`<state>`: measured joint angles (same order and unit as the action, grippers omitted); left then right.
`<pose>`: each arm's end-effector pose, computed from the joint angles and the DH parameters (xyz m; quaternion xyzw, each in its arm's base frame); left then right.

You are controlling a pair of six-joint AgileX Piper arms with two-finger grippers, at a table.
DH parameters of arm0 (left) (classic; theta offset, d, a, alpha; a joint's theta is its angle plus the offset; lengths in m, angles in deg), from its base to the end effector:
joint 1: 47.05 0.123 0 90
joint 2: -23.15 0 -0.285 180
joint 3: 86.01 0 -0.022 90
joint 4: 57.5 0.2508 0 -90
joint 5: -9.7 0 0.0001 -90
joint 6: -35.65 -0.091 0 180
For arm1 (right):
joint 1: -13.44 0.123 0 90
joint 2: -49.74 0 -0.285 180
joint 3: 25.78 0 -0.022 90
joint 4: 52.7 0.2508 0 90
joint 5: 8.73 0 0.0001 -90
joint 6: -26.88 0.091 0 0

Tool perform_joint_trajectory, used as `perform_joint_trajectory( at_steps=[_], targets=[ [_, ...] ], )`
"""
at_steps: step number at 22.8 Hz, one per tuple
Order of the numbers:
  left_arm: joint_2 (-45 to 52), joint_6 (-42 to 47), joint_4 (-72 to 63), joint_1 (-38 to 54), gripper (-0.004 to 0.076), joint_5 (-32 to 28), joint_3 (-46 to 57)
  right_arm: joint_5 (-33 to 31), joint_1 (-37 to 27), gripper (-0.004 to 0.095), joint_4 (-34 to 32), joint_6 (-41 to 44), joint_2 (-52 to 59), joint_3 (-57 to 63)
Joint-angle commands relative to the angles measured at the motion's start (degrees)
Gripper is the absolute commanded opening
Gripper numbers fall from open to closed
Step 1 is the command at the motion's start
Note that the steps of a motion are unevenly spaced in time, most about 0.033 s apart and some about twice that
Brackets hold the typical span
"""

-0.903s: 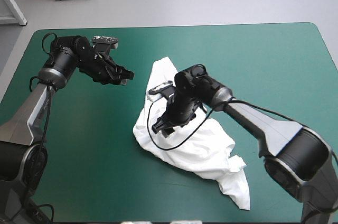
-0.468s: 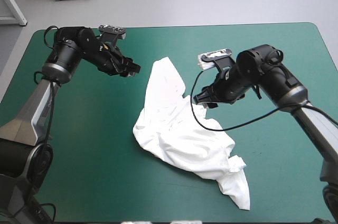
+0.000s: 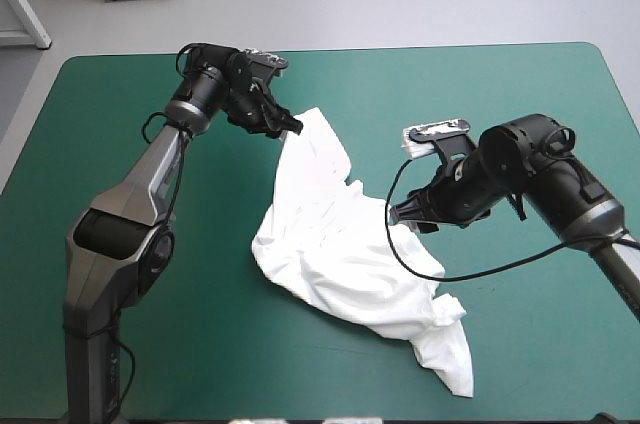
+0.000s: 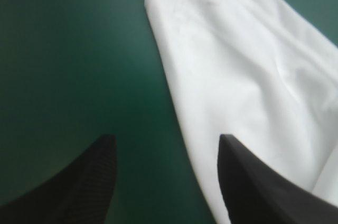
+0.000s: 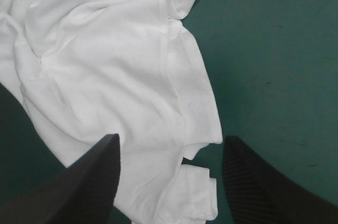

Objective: Fold the cloth

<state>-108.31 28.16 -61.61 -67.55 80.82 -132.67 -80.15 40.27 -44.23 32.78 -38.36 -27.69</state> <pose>0.4413 -0.1716 0.2983 0.2322 0.9494 -0.0590 0.2031 0.2386 0.1349 0.3632 -0.1684 0.9637 0.1248 0.1651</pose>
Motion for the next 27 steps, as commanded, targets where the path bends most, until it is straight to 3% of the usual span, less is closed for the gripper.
perform_joint_trajectory(
  at_steps=[1,13,14,18,27],
  targets=[
    [-1.62,1.10,-0.42,-0.90,0.0421,2.12,-9.43,-0.24,-0.27,0.0536,0.05,-0.70,1.94,-1.44],
    [-10.80,2.33,-0.01,-2.52,0.0405,2.49,-11.37,-0.24,-0.27,0.0486,-4.71,-0.93,1.94,-1.44],
    [-11.12,2.33,0.27,-2.52,0.0373,2.49,-11.37,-0.24,-0.27,0.0486,-4.71,-0.93,1.94,-1.44],
    [-11.28,1.80,0.14,-2.52,0.0006,2.49,-11.37,-0.24,-0.27,0.0486,-4.71,-0.93,1.94,-1.44],
    [-11.28,1.66,0.24,-2.41,-0.0009,2.60,-11.37,-0.24,-0.27,0.0488,-2.86,-0.93,4.28,5.29]
  ],
)
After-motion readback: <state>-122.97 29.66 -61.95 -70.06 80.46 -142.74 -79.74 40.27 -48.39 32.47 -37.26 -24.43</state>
